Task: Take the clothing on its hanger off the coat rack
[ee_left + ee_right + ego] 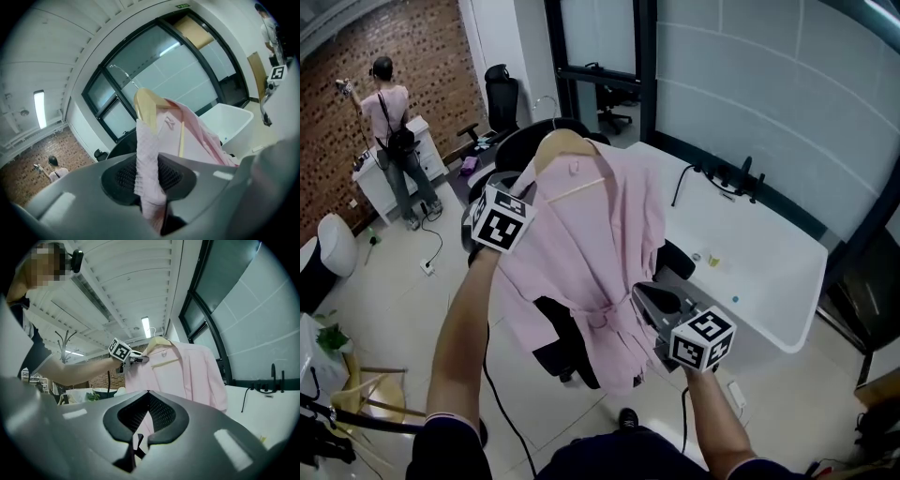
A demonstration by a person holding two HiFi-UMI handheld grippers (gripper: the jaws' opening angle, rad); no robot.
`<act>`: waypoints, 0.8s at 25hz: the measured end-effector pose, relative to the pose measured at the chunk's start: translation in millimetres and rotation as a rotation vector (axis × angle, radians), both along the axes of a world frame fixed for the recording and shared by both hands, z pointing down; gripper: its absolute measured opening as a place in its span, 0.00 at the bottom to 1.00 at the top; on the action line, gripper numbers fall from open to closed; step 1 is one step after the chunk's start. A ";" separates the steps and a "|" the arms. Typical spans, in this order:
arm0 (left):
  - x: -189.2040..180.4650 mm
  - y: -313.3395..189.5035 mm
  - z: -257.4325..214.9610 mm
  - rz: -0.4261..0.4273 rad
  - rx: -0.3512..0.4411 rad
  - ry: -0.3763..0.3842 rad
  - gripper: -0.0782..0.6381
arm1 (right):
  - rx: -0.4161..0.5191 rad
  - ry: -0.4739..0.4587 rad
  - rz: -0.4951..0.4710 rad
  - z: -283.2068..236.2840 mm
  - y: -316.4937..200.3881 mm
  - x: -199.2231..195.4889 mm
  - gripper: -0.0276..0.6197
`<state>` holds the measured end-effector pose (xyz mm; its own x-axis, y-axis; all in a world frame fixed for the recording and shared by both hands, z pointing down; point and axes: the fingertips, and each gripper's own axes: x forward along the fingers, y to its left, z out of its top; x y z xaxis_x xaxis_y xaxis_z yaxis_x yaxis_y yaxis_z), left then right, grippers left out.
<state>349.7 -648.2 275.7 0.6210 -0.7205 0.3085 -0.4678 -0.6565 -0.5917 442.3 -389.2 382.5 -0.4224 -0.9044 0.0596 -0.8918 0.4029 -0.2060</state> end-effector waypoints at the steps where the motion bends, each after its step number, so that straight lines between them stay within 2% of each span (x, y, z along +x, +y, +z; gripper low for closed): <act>1: -2.9 -3.8 -1.7 -0.007 0.004 -0.001 0.22 | -0.002 -0.001 -0.001 0.6 -1.5 0.4 0.04; 13: -37.3 -45.7 -23.9 -0.112 0.031 0.000 0.22 | -0.026 -0.008 -0.020 7.8 -11.8 5.0 0.04; 20: -42.2 -49.0 -24.4 -0.109 0.045 0.010 0.22 | -0.025 0.001 -0.023 6.1 -19.3 -1.3 0.04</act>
